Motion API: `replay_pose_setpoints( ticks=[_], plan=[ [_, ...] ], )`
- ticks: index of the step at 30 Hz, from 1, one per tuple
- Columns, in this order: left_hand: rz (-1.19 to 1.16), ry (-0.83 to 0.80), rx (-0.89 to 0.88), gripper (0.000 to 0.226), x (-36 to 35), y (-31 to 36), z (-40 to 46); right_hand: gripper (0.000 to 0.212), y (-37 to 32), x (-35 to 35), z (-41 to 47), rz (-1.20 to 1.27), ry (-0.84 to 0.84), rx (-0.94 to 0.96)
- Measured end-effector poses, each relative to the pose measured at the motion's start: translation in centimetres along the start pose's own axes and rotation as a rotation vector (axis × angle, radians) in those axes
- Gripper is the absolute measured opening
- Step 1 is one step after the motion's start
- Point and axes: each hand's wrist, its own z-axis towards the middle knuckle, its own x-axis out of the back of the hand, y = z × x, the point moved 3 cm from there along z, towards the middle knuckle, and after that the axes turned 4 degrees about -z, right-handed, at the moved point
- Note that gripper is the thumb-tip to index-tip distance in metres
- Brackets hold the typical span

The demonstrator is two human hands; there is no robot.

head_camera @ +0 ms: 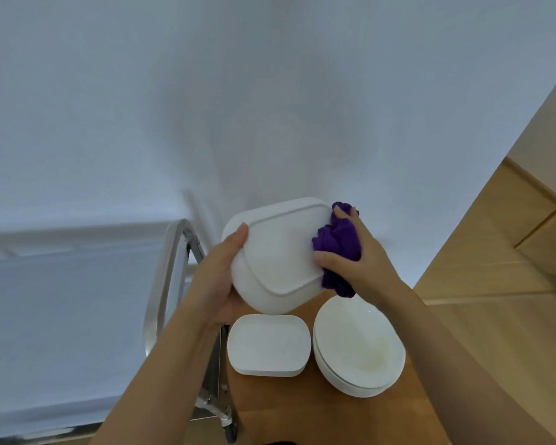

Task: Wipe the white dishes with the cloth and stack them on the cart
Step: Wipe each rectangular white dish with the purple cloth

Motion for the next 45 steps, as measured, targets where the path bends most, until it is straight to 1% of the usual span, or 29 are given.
replay_pose_setpoints(
  ticks=[2, 4, 6, 8, 12, 14, 16, 18, 19, 21, 23, 27, 29, 31, 32, 33, 35, 36, 37, 38, 39, 40, 42, 43, 44, 45],
  plan=[
    [0.061, 0.020, 0.009, 0.052, -0.6, -0.7, 0.1, 0.070, -0.5, -1.1, -0.5, -0.095, 0.003, 0.036],
    [0.112, 0.024, 0.011, 0.045, -1.2, -1.1, 0.3, 0.064, -1.0, -2.6, -1.1, -0.143, 0.024, 0.081],
    [0.114, 0.048, 0.020, 0.040, -1.5, -1.7, 0.3, 0.067, -1.6, -4.4, -1.6, -0.220, 0.047, 0.154],
    [0.064, 0.087, -0.010, 0.041, -1.6, -1.9, 0.4, 0.069, -2.1, -5.7, -1.9, -0.244, 0.050, 0.211],
    [-0.124, 0.215, -0.062, 0.038, -1.3, -2.5, 0.1, 0.064, -2.4, -7.6, -2.6, -0.307, -0.007, 0.346],
    [-0.191, 0.252, -0.063, 0.043, -1.0, -2.8, -0.2, 0.061, -2.7, -8.3, -3.5, -0.385, 0.049, 0.466],
    [-0.229, 0.267, -0.027, 0.049, -0.5, -2.9, -0.5, 0.054, -2.3, -8.5, -4.3, -0.453, 0.102, 0.641],
    [-0.287, 0.247, 0.017, 0.054, 0.0, -2.7, -0.6, 0.050, -1.1, -7.9, -4.6, -0.491, 0.051, 0.770],
    [-0.298, 0.216, 0.016, 0.054, 0.3, -2.5, -0.7, 0.050, -0.3, -7.3, -4.6, -0.492, -0.001, 0.777],
    [-0.264, 0.169, 0.004, 0.054, 0.8, -2.1, -1.0, 0.051, 1.0, -5.7, -4.2, -0.474, -0.064, 0.726],
    [-0.229, 0.145, -0.014, 0.051, 1.4, -2.1, -1.4, 0.051, 1.6, -4.0, -3.5, -0.452, -0.070, 0.658],
    [-0.193, 0.153, -0.036, 0.041, 2.1, -2.1, -1.8, 0.050, 2.6, -1.1, -1.9, -0.404, -0.071, 0.530],
    [-0.157, 0.166, -0.022, 0.039, 2.3, -2.1, -1.9, 0.050, 3.0, -0.2, -1.2, -0.341, -0.119, 0.377],
    [-0.133, 0.188, 0.002, 0.039, 2.7, -2.3, -2.0, 0.045, 3.6, 0.6, -0.6, -0.187, -0.141, 0.163],
    [-0.125, 0.199, 0.015, 0.039, 2.9, -2.4, -2.2, 0.038, 4.0, 1.0, 0.0, -0.080, -0.109, 0.061],
    [-0.121, 0.211, 0.027, 0.038, 3.3, -2.5, -2.4, 0.030, 4.6, 1.7, 0.6, 0.019, -0.030, -0.033],
    [-0.104, 0.226, 0.041, 0.038, 4.0, -2.3, -2.8, 0.015, 5.3, 3.5, 1.3, 0.065, 0.218, -0.178],
    [-0.075, 0.214, 0.048, 0.040, 4.2, -2.0, -2.9, 0.014, 5.2, 4.3, 1.1, 0.046, 0.338, -0.203],
    [-0.024, 0.191, 0.057, 0.043, 4.1, -1.7, -2.9, 0.015, 4.9, 4.8, 0.6, 0.039, 0.417, -0.182],
    [0.049, 0.164, 0.073, 0.048, 3.8, -1.5, -2.8, 0.019, 4.1, 4.9, -0.1, 0.030, 0.434, -0.117],
    [0.124, 0.137, 0.098, 0.049, 3.3, -1.4, -2.7, 0.024, 3.0, 4.4, -0.7, 0.004, 0.381, -0.037],
    [0.184, 0.110, 0.132, 0.045, 2.5, -1.4, -2.5, 0.030, 1.8, 3.3, -1.4, -0.069, 0.278, 0.049],
    [0.267, 0.050, 0.212, 0.032, 1.0, -2.0, -2.1, 0.047, -0.6, 0.1, -2.7, -0.380, 0.029, 0.272],
    [0.289, 0.022, 0.241, 0.031, 0.5, -2.3, -2.0, 0.052, -1.1, -1.2, -3.1, -0.508, -0.058, 0.407],
    [0.289, -0.001, 0.257, 0.034, 0.1, -2.5, -2.0, 0.053, -1.1, -1.9, -3.3, -0.573, -0.116, 0.487],
    [0.266, -0.011, 0.259, 0.039, 0.0, -2.6, -2.1, 0.053, -1.1, -2.0, -3.2, -0.574, -0.148, 0.508]
  ],
)
